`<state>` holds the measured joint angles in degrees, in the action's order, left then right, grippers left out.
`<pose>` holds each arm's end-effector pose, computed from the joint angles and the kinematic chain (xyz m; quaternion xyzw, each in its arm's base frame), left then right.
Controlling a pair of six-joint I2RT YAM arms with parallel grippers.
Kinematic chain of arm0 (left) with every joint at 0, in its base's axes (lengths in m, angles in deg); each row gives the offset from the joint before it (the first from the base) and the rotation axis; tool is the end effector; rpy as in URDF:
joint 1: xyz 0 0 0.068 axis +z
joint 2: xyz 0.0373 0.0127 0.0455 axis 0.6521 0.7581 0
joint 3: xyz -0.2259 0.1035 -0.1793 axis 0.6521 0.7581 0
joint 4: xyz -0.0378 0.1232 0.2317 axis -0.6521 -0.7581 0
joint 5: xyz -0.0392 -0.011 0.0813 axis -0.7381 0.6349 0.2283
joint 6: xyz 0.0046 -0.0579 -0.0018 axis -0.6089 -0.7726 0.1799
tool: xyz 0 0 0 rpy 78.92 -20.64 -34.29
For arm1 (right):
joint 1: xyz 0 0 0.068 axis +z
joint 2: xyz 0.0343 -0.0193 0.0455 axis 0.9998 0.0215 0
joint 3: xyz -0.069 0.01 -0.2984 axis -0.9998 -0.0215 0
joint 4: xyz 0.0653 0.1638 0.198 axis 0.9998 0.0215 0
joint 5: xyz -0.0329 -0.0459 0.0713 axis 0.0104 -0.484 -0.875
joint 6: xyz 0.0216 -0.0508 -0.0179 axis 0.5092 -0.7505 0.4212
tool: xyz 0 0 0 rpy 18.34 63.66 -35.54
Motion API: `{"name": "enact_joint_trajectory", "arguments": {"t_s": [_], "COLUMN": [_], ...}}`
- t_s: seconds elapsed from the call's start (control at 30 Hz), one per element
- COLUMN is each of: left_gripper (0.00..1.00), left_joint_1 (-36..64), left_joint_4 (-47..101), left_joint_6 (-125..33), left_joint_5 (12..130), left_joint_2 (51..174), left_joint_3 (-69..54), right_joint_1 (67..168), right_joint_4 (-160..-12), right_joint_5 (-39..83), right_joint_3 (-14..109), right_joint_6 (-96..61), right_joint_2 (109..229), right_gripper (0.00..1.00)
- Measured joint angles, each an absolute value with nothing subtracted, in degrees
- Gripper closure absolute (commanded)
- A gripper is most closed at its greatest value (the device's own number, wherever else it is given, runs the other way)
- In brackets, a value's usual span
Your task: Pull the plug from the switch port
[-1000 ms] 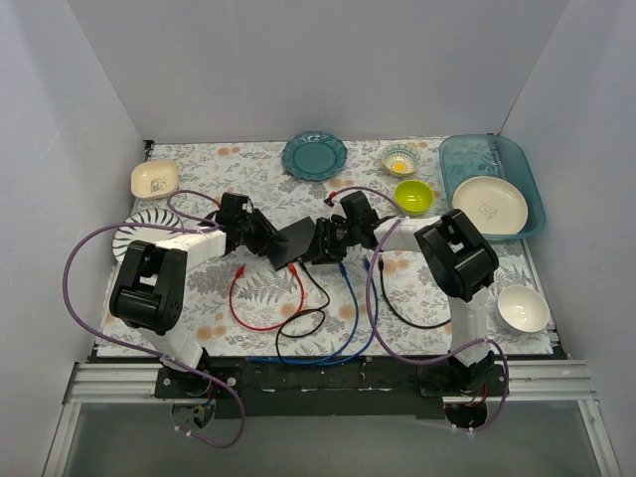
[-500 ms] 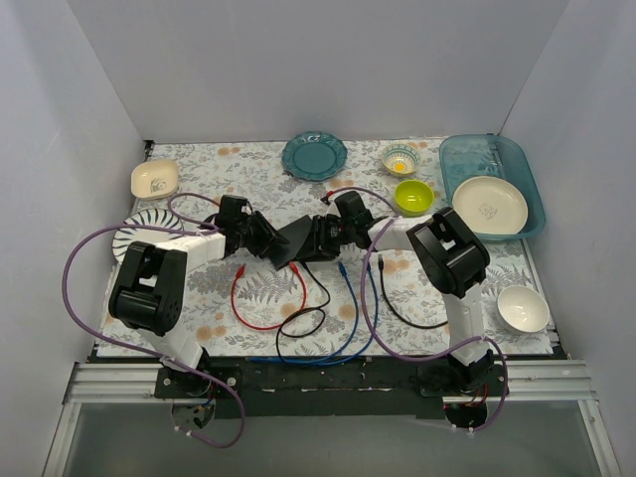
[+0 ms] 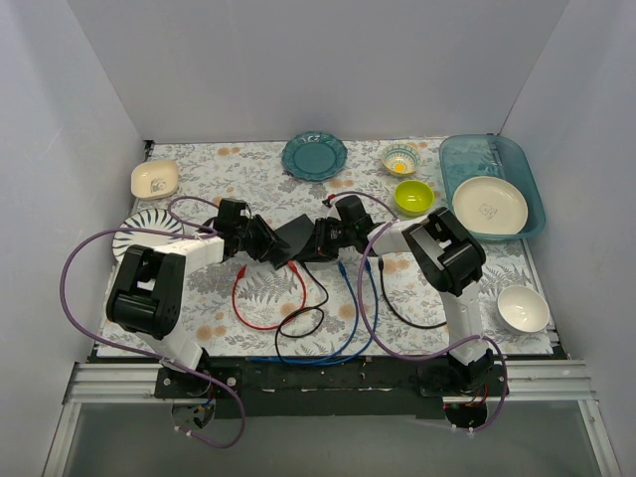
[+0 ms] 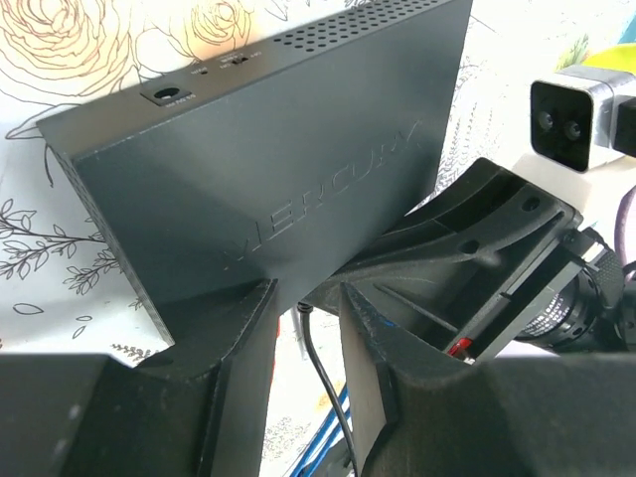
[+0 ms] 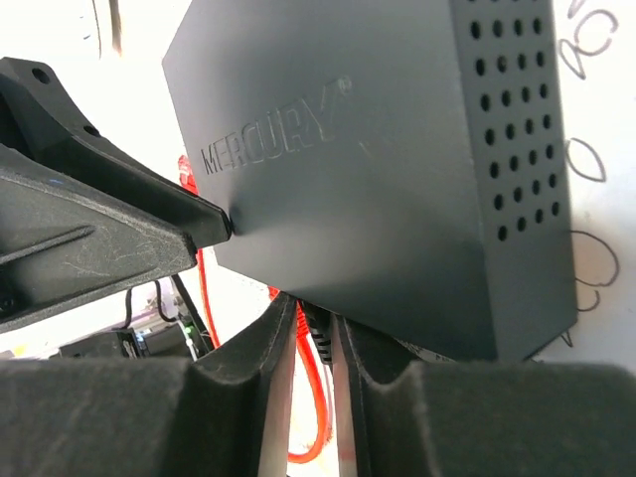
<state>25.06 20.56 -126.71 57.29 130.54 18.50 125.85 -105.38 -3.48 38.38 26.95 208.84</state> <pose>0.3052 -0.1018 0.1805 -0.5257 0.7663 -0.3669 0.0434 0.3493 0.2924 0.1368 -0.0238 0.8641 0.4841 0.1358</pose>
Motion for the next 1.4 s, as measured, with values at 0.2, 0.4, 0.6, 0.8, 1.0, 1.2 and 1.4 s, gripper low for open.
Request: {"name": "enact_joint_trajectory", "arguments": {"t_s": [0.2,0.4,0.6,0.8,1.0,1.2,1.4], "left_gripper": [0.68,0.70,0.72,0.72,0.71,0.68,0.63], "left_joint_1": [25.1,24.8,24.2,23.9,24.0,24.0,24.1], "left_joint_4": [21.4,26.1,26.3,25.4,24.8,23.3,20.8], "left_joint_6": [-126.3,-127.3,-126.8,-126.8,-126.8,-126.0,-124.4], "left_joint_5": [55.3,48.2,45.7,44.9,46.0,48.2,51.9], "left_joint_2": [130.3,129.2,130.4,132.3,133.3,132.4,127.8], "left_joint_3": [19.4,24.4,26.0,24.6,22.9,22.2,21.5], "right_joint_1": [125.7,125.6,125.7,125.6,125.6,123.1,116.3], "right_joint_4": [-110.8,-113.2,-114.0,-115.0,-114.1,-105.4,-92.6], "right_joint_5": [-3.7,-3.7,-3.9,-5.2,-6.7,-1.1,9.9], "right_joint_3": [35.7,34.5,34.0,31.2,27.7,22.1,20.7], "right_joint_6": [29.6,29.9,29.1,27.5,25.8,20.5,12.8], "right_joint_2": [208.9,208.9,208.9,207.6,205.1,196.4,188.2], "right_gripper": [0.96,0.99,0.99,0.99,0.99,0.99,0.64]}}
